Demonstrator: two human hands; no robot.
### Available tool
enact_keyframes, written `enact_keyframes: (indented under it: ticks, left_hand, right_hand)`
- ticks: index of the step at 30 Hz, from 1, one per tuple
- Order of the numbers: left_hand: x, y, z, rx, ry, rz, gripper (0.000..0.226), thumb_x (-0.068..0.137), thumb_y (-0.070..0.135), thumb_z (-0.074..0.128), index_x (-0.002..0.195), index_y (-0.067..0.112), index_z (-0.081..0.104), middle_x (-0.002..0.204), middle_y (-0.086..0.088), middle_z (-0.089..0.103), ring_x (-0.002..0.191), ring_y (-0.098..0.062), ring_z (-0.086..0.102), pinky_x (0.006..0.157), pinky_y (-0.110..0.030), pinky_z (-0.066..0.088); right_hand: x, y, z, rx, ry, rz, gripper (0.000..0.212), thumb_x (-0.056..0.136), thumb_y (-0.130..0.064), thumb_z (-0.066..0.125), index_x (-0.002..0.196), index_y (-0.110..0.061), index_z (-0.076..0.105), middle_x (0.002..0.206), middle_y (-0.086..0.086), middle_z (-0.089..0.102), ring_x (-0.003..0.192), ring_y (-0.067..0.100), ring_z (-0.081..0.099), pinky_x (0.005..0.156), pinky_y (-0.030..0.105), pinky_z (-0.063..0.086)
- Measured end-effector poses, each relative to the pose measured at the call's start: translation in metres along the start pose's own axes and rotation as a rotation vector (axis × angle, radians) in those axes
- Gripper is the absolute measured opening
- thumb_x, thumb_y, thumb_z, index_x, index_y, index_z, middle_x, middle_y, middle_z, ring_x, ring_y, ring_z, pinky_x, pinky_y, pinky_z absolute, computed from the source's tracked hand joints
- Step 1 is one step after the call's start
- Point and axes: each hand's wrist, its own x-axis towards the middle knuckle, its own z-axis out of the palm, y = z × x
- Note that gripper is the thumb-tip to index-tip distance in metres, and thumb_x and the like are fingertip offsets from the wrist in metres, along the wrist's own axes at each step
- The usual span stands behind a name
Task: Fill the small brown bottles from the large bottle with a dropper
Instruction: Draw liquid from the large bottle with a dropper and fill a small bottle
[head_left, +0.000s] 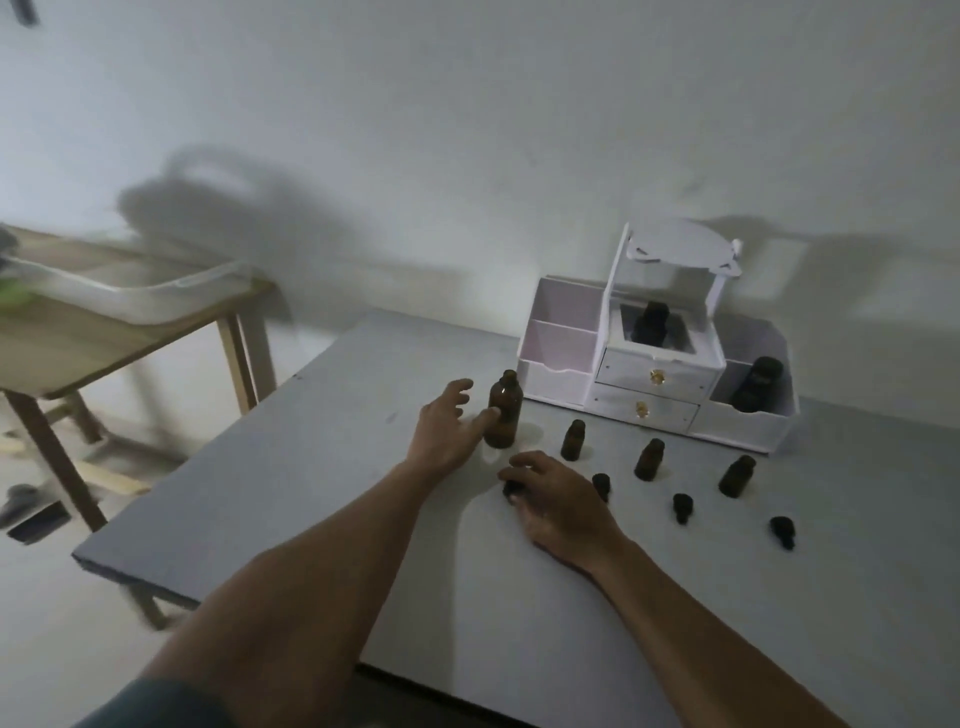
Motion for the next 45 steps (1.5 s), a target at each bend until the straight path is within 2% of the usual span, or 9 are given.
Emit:
enact_keyframes:
  ticks: [5, 12, 15, 19, 26, 31, 35, 42, 45]
  left_hand:
    - [0.011, -0.002, 0.012, -0.113, -0.026, 0.043, 0.076, 0.073, 0.054, 0.074, 0.14, 0.027, 0.049, 0.132, -0.008, 0.061, 0.111, -0.022, 0.061, 0.093, -0.036, 0.053]
    - [0.017, -0.008, 0.023, -0.169, -0.088, 0.203, 0.083, 0.064, 0.055, 0.079, 0.138, 0.029, 0.051, 0.126, -0.004, 0.064, 0.108, -0.02, 0.064, 0.091, -0.032, 0.056]
    - [0.018, -0.003, 0.029, -0.154, -0.131, 0.237, 0.075, 0.066, 0.048, 0.083, 0.131, 0.024, 0.055, 0.121, -0.002, 0.067, 0.105, -0.019, 0.065, 0.093, -0.031, 0.055]
    - [0.024, -0.009, 0.03, -0.145, -0.097, 0.257, 0.057, 0.065, 0.047, 0.085, 0.113, 0.023, 0.065, 0.1, 0.005, 0.071, 0.094, -0.012, 0.067, 0.086, -0.028, 0.056]
    - [0.03, -0.01, 0.03, -0.211, -0.075, 0.262, 0.033, 0.067, 0.034, 0.082, 0.096, 0.023, 0.072, 0.084, 0.003, 0.074, 0.079, -0.014, 0.07, 0.073, -0.029, 0.057]
    - [0.032, -0.01, 0.028, -0.252, -0.108, 0.224, 0.026, 0.07, 0.029, 0.081, 0.095, 0.024, 0.074, 0.082, 0.006, 0.073, 0.078, -0.012, 0.069, 0.068, -0.02, 0.052]
    - [0.034, -0.011, 0.027, -0.264, -0.114, 0.23, 0.024, 0.065, 0.032, 0.08, 0.087, 0.028, 0.073, 0.075, 0.008, 0.071, 0.073, -0.009, 0.067, 0.067, -0.019, 0.049]
    - [0.032, -0.01, 0.028, -0.251, -0.103, 0.252, 0.019, 0.068, 0.027, 0.079, 0.086, 0.028, 0.072, 0.074, 0.009, 0.07, 0.073, -0.01, 0.067, 0.066, -0.019, 0.05]
    - [0.033, -0.009, 0.028, -0.239, -0.093, 0.254, 0.018, 0.068, 0.026, 0.078, 0.085, 0.027, 0.072, 0.074, 0.003, 0.07, 0.073, -0.014, 0.067, 0.066, -0.032, 0.054]
  right_hand:
    - [-0.003, 0.004, 0.008, 0.062, 0.077, 0.0, 0.03, 0.09, -0.016, 0.065, 0.12, -0.02, 0.066, 0.124, -0.002, 0.063, 0.107, 0.01, 0.063, 0.094, 0.016, 0.051]
    - [-0.003, 0.012, 0.016, 0.163, 0.166, -0.009, 0.023, 0.091, -0.016, 0.061, 0.114, -0.017, 0.066, 0.115, -0.004, 0.065, 0.102, 0.007, 0.061, 0.09, 0.017, 0.051]
    - [-0.003, 0.015, 0.017, 0.158, 0.194, -0.027, 0.025, 0.091, -0.018, 0.062, 0.115, -0.014, 0.066, 0.115, 0.0, 0.066, 0.103, 0.008, 0.061, 0.093, 0.013, 0.048]
    - [-0.003, 0.015, 0.014, 0.263, 0.278, -0.009, 0.021, 0.09, -0.019, 0.065, 0.11, -0.013, 0.067, 0.109, -0.002, 0.067, 0.1, 0.004, 0.061, 0.088, 0.02, 0.054]
    - [0.02, 0.008, -0.012, 0.455, 0.631, 0.166, 0.02, 0.083, -0.016, 0.076, 0.102, -0.018, 0.069, 0.095, -0.011, 0.071, 0.088, 0.002, 0.067, 0.076, 0.02, 0.058]
    - [0.066, 0.009, -0.05, 0.553, 0.79, 0.147, 0.019, 0.086, -0.013, 0.073, 0.102, -0.021, 0.069, 0.091, -0.012, 0.069, 0.085, -0.002, 0.068, 0.072, 0.01, 0.054]
    - [0.094, 0.011, -0.08, 0.831, 0.952, 0.165, 0.014, 0.088, -0.01, 0.071, 0.095, -0.023, 0.072, 0.082, -0.014, 0.074, 0.08, 0.01, 0.072, 0.072, 0.025, 0.06]
    - [0.109, 0.016, -0.083, 1.046, 0.906, 0.219, 0.01, 0.088, -0.011, 0.071, 0.09, -0.02, 0.073, 0.074, -0.01, 0.075, 0.074, 0.015, 0.074, 0.067, 0.027, 0.061]
    - [0.109, 0.021, -0.079, 1.047, 0.878, 0.232, 0.007, 0.088, -0.011, 0.071, 0.092, -0.016, 0.074, 0.075, -0.007, 0.076, 0.076, 0.018, 0.074, 0.067, 0.028, 0.061]
